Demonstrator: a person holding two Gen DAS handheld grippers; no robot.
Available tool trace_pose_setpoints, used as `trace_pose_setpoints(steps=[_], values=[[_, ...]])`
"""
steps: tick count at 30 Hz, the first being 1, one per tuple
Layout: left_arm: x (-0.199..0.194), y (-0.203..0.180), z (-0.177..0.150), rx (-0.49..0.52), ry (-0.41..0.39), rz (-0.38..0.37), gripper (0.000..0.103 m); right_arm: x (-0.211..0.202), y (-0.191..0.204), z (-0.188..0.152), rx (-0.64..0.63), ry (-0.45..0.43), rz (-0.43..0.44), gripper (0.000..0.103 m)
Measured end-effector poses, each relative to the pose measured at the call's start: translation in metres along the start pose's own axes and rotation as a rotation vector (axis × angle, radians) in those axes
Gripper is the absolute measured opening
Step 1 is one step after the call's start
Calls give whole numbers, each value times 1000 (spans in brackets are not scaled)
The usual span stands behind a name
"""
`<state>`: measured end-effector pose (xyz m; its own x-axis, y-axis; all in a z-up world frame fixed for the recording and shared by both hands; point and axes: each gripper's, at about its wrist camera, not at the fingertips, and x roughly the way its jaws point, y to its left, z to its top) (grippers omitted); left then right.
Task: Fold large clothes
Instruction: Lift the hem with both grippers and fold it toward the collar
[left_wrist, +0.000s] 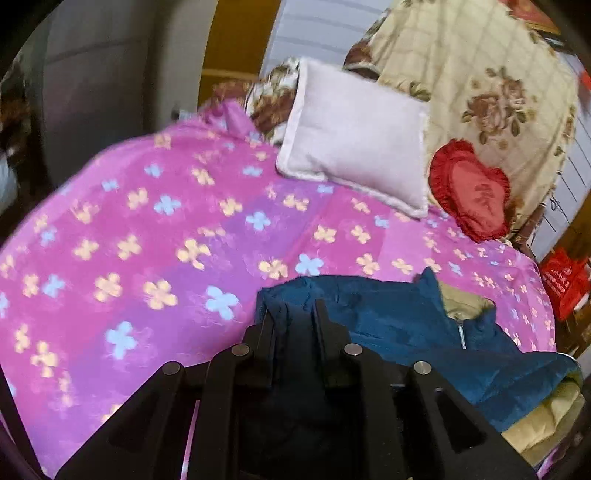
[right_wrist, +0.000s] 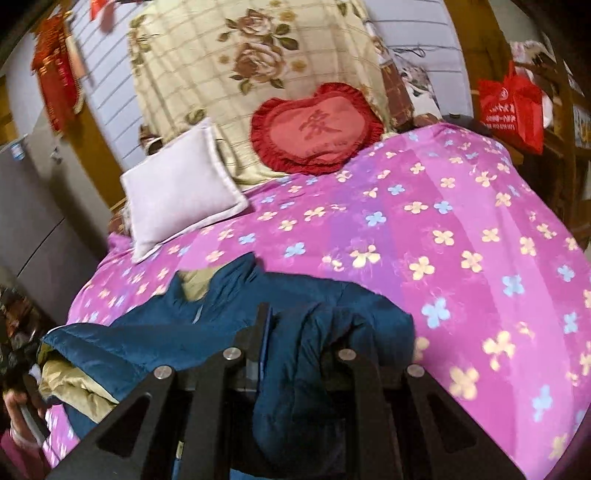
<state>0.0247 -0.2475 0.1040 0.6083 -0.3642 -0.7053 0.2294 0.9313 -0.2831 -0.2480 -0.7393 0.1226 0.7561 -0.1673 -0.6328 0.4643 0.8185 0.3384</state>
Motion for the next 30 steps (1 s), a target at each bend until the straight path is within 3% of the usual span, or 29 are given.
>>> trace_pose_setpoints(steps=[4,7,9,11,13,15,16,21,25,27,30], values=[[9,19,7,-69,48,-171,23,57,-13,-10,78,59,-65,18],[-23,30,13,-65,-35,-171,45,78,-17,-17,107,69,-74,21],[-46,36,13,-58,-78,-174,46,82,-17,-17,112,74,-74,22],[-60,37,10,-38,-79,-184,46,81,-19,-15,140,81,-55,30],[-72,32,-1,0,-85,-191,45,72,-22,-11,180,67,19,64],[-74,23,-17,43,-72,-183,45,58,-22,-7,210,36,97,90],[-71,17,-25,63,-50,-173,45,50,-20,-4,217,19,122,94],[-34,-6,-61,58,42,-93,46,-1,4,6,160,-64,151,94],[-27,-12,-68,47,9,-41,46,-39,32,-3,25,-129,132,95],[-27,-17,-69,61,-3,-14,46,-40,57,-14,-101,-97,118,95],[-26,-27,-66,78,-37,18,46,-9,102,-40,-346,6,46,95]])
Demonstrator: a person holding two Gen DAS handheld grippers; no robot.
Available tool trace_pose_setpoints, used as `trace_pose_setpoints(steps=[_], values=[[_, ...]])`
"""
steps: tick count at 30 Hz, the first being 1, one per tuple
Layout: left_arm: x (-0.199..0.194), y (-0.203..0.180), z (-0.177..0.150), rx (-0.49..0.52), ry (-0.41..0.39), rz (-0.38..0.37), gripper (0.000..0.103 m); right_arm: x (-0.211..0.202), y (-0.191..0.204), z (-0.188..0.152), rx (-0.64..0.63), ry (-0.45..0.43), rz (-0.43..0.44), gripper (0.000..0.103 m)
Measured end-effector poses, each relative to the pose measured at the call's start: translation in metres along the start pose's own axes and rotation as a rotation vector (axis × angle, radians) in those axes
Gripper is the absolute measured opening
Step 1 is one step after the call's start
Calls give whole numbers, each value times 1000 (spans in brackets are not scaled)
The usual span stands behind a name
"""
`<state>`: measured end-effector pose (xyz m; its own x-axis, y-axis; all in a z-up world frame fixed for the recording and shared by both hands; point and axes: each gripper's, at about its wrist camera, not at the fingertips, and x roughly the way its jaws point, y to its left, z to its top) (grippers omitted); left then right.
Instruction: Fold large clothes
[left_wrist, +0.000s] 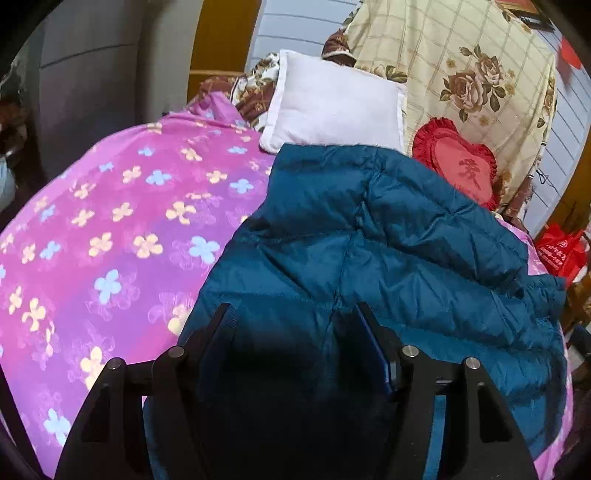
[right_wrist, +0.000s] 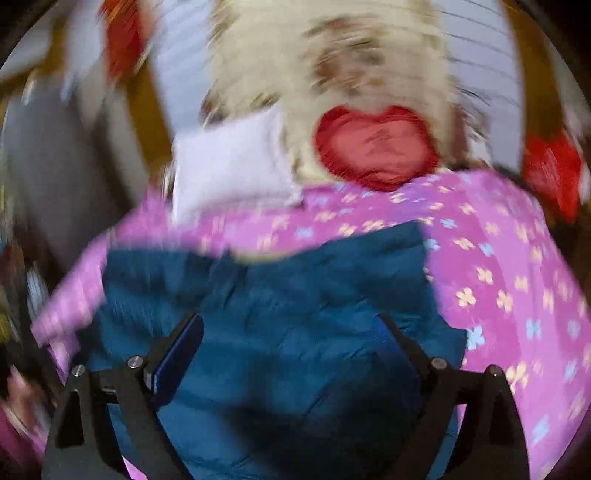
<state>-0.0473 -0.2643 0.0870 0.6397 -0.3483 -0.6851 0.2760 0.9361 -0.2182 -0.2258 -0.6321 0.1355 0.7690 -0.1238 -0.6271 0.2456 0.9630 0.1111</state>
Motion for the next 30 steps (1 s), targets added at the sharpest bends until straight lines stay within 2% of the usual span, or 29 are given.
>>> trace_pose_setpoints(steps=[2,5,8,10,14,16,18,21,22,26,27,30], values=[[8,-4,3,24,2,34,46,20,16,-2,-51,8,-22,95],[30,-7,4,48,43,86,47,67,24,4,-48,63,-32,94],[43,-2,6,26,26,83,53,112,21,7,-36,127,-111,93],[50,2,8,1,11,72,57,132,16,8,-22,139,-144,93],[57,1,14,-10,32,82,58,160,10,12,6,142,-183,94],[50,-2,17,7,50,90,57,166,9,12,10,158,-196,94],[39,-2,20,1,26,44,57,159,11,11,4,165,-200,94],[31,-5,28,7,-20,30,57,125,6,10,-3,124,-120,94],[32,-8,31,18,-20,36,57,115,4,11,-14,107,-124,94],[56,-15,38,36,40,76,57,91,-18,17,-61,83,-224,94],[64,-15,37,35,59,102,57,92,-28,18,-58,96,-268,94],[75,-12,34,37,57,130,58,108,-55,15,1,158,-296,94]])
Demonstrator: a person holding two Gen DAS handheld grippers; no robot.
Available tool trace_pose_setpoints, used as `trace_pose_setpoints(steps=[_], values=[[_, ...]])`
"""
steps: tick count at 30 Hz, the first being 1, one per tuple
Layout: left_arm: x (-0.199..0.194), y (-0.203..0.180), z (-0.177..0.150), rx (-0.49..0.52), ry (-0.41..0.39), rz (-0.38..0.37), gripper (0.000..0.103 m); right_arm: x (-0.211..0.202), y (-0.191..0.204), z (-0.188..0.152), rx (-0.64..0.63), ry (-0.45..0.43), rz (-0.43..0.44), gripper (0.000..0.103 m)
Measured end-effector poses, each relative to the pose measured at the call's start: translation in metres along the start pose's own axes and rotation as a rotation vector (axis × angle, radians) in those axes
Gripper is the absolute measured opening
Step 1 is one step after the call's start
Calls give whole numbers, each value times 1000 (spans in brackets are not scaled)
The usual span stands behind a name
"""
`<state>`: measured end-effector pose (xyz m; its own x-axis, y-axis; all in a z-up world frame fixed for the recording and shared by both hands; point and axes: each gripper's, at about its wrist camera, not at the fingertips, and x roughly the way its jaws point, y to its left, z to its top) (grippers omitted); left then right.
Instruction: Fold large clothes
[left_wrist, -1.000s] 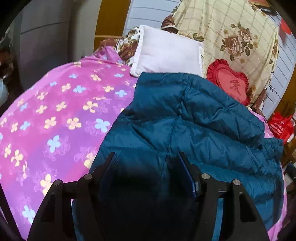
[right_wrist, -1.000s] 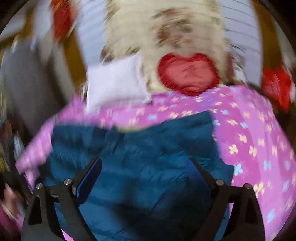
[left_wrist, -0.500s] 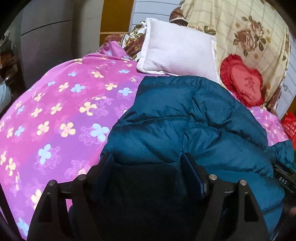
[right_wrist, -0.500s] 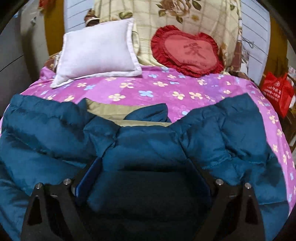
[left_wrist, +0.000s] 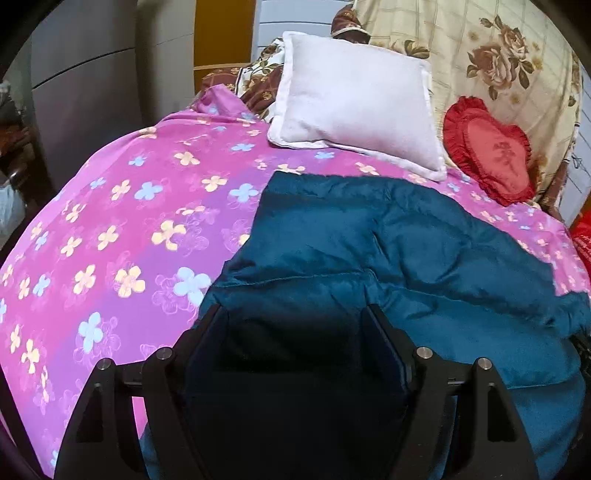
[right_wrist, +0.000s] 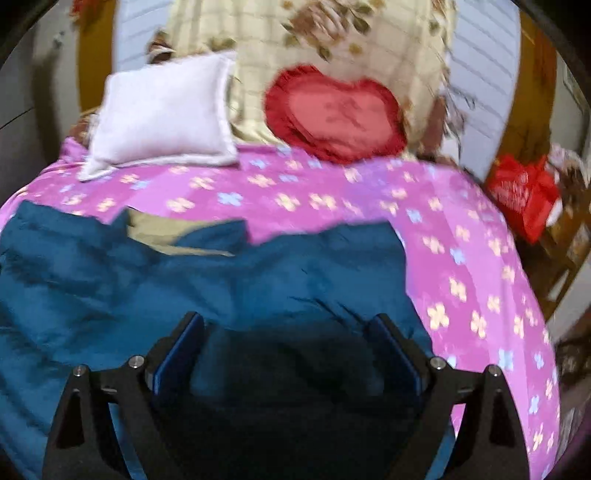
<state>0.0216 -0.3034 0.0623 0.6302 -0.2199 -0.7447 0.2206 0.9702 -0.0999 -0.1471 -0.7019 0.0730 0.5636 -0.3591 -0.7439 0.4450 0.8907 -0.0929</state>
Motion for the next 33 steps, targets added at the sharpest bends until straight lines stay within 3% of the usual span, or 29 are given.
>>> trace_pose_setpoints(steps=[3,9,13,15,18,23,27,33], values=[[7,2,0,3,10,2,62,27,-14,-6,76,58,34,97],[16,9,-2,-23,37,-5,71,44,-17,-11,119,63,54,100],[13,6,-7,-4,15,13,71,18,-16,-13,138,18,29,99],[12,5,-8,-1,9,22,71,-10,-13,-12,181,-58,103,99],[12,4,-8,6,1,33,71,-36,12,-6,125,-87,203,99],[12,4,-9,6,1,33,71,-41,92,7,-53,-69,319,97],[11,5,-10,-5,-7,24,71,-4,135,8,-104,16,281,92],[-2,9,-13,18,-7,17,68,12,137,4,-56,44,267,93]])
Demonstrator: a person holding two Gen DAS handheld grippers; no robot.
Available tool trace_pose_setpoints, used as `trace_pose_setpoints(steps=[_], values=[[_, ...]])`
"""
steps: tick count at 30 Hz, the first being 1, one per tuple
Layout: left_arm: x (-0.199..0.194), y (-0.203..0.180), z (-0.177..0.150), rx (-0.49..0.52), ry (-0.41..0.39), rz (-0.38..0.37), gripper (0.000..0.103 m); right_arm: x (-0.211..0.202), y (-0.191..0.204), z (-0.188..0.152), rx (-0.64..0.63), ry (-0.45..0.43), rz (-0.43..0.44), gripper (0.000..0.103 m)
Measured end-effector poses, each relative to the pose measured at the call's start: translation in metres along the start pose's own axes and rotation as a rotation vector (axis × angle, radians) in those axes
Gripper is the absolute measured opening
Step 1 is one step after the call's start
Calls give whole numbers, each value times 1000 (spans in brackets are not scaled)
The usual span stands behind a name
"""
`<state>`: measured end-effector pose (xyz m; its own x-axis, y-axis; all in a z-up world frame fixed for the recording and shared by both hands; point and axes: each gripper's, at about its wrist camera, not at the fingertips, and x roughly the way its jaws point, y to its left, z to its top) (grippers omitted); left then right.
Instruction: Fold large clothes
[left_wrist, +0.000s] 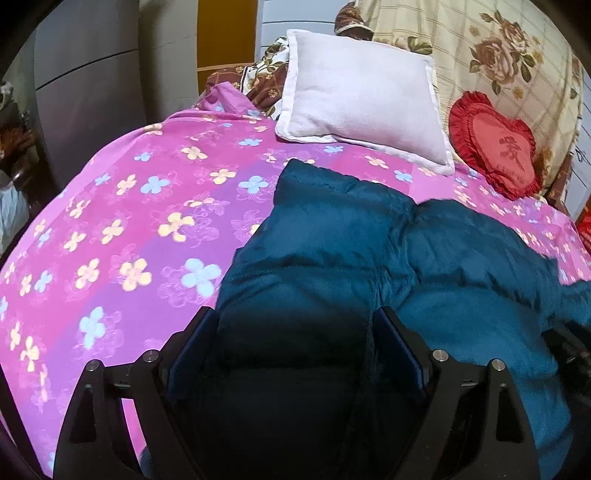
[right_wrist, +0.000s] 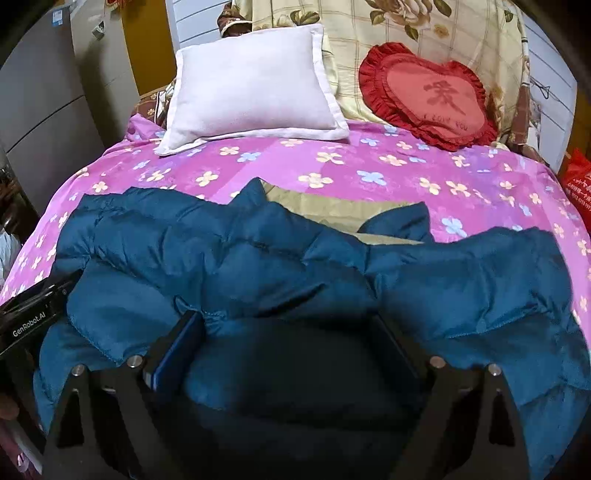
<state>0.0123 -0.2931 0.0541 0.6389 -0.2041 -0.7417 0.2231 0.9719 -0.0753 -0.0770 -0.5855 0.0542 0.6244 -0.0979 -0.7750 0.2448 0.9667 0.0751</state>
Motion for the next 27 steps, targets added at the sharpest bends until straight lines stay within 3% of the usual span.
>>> trace_pose_setpoints(steps=[4,10,13,15,22,27], values=[[-34,9,-12,35,-19,-47,67,-47,-15,-13,7,-57,31,93],[-86,23,-40,71,-28,-83,67,-118,-79,-55,64,-152,-105,94],[-96,27,-56,69,3,-77,67,-110,-114,-75,119,-84,-220,94],[-99,29,-66,69,17,-50,67,-89,-132,-85,168,2,-209,96],[-110,34,-90,70,-32,-25,67,-120,-118,-86,191,-58,-159,96],[-102,33,-93,79,-40,-41,67,-150,-98,-100,106,-102,-197,96]])
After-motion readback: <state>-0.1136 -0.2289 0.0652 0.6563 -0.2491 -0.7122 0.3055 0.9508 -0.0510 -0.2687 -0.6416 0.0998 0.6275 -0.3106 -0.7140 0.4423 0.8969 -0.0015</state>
